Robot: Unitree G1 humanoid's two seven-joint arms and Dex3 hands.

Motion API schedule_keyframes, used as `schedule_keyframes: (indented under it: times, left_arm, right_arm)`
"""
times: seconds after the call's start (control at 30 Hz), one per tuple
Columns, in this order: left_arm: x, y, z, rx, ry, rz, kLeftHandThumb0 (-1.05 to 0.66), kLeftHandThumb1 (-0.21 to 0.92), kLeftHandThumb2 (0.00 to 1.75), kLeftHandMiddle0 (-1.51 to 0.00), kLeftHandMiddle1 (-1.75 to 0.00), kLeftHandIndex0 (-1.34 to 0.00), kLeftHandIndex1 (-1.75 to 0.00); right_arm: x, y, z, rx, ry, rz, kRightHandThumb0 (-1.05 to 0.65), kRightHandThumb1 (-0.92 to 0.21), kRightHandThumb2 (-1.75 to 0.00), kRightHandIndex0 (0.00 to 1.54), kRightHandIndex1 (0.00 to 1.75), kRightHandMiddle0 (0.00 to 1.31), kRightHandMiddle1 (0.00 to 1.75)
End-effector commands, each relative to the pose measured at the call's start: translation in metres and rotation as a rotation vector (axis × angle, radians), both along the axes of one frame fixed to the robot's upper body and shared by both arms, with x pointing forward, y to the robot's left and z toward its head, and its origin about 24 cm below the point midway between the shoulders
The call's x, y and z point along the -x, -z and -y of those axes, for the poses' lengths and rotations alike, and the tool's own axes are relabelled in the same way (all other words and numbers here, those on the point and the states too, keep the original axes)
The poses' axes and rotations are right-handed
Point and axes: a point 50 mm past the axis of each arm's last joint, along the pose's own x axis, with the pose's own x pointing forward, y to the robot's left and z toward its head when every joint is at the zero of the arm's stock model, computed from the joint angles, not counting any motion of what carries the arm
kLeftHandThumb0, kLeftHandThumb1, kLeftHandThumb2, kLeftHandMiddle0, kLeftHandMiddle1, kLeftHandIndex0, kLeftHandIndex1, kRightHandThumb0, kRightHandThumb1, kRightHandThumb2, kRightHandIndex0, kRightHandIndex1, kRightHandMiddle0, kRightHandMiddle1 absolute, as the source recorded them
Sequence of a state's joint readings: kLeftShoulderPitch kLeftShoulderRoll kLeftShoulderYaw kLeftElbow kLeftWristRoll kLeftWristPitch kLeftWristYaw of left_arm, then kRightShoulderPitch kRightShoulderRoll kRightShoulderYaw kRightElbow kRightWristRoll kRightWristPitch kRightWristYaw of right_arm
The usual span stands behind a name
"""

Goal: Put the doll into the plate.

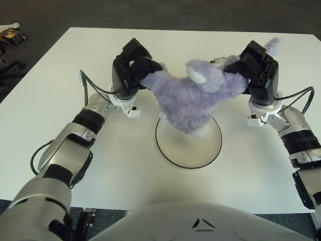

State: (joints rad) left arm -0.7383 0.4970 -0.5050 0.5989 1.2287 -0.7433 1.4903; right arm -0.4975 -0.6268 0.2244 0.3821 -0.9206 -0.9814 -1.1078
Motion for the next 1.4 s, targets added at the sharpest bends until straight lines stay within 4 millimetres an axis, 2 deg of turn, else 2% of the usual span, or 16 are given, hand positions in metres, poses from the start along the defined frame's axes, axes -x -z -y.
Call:
schedule_keyframes:
  times: [0.0, 0.03, 0.1, 0.3, 0.43, 0.53, 0.7, 0.9, 1.0, 1.23, 1.37]
  left_arm:
    - [0.014, -0.001, -0.005, 0.066, 0.154, -0.128, -0.15, 0.35, 1.21, -0.54, -1.57, -0.52, -1.65]
    - [0.019, 0.003, -0.007, 0.129, 0.239, -0.218, -0.23, 0.47, 1.07, -0.44, -1.5, -0.47, -1.67]
    - [0.021, 0.006, -0.008, 0.165, 0.294, -0.294, -0.31, 0.58, 0.93, -0.35, -1.43, -0.42, -1.68]
    - [0.013, 0.002, -0.001, 0.126, 0.435, -0.483, -0.36, 0.77, 0.7, -0.27, -1.31, -0.3, -1.71]
    - [0.014, 0.001, -0.002, 0.138, 0.478, -0.539, -0.6, 0.58, 0.94, -0.25, -1.23, -0.07, -1.53]
    - [0.015, 0.002, -0.001, 0.165, 0.524, -0.597, -0.64, 0.53, 0.99, -0.24, -1.21, -0.02, -1.45]
    - [0.015, -0.001, -0.005, 0.166, 0.529, -0.644, -0.67, 0.52, 0.99, -0.24, -1.16, 0.0, -1.36]
    - [0.014, -0.006, -0.009, 0.13, 0.487, -0.625, -0.72, 0.61, 0.92, -0.21, -1.1, 0.0, -1.19]
    - [0.015, -0.009, -0.011, 0.111, 0.476, -0.622, -0.75, 0.75, 0.83, -0.19, -1.06, 0.0, -1.11]
    - [0.016, -0.01, -0.013, 0.119, 0.483, -0.608, -0.76, 0.89, 0.76, -0.14, -1.0, 0.0, -1.09]
    - [0.013, -0.008, -0.012, 0.162, 0.508, -0.679, -0.75, 0.91, 0.76, -0.15, -1.0, 0.0, -1.14]
  right_arm:
    - [-0.001, -0.006, 0.002, -0.047, 0.002, 0.023, 0.0, -0.09, -1.56, 0.77, 1.68, 0.59, 1.75]
    - [-0.001, -0.006, 0.002, -0.044, 0.005, 0.011, 0.0, -0.09, -1.57, 0.76, 1.69, 0.59, 1.75]
    - [-0.002, -0.006, 0.003, -0.038, 0.006, -0.003, 0.0, -0.09, -1.58, 0.75, 1.71, 0.6, 1.75]
    - [-0.001, -0.007, 0.002, -0.036, -0.014, -0.045, -0.01, -0.05, -1.63, 0.77, 1.74, 0.62, 1.75]
    - [-0.001, -0.008, 0.002, -0.04, -0.022, -0.054, -0.01, -0.04, -1.63, 0.77, 1.75, 0.63, 1.75]
    - [-0.001, -0.009, 0.003, -0.045, -0.024, -0.059, -0.01, -0.04, -1.64, 0.77, 1.75, 0.63, 1.75]
    - [-0.001, -0.01, 0.003, -0.046, -0.024, -0.065, -0.01, 0.01, -1.69, 0.81, 1.75, 0.67, 1.75]
    - [-0.002, -0.013, 0.005, -0.039, 0.012, -0.05, -0.01, 0.03, -1.71, 0.82, 1.75, 0.7, 1.72]
    - [-0.002, -0.014, 0.005, -0.05, 0.041, -0.014, -0.01, 0.01, -1.66, 0.8, 1.75, 0.71, 1.67]
    - [-0.003, -0.014, 0.007, -0.044, 0.082, 0.036, -0.01, -0.02, -1.59, 0.78, 1.75, 0.76, 1.52]
    - [-0.004, -0.014, 0.007, -0.043, 0.092, 0.055, -0.01, -0.03, -1.57, 0.78, 1.75, 0.77, 1.49]
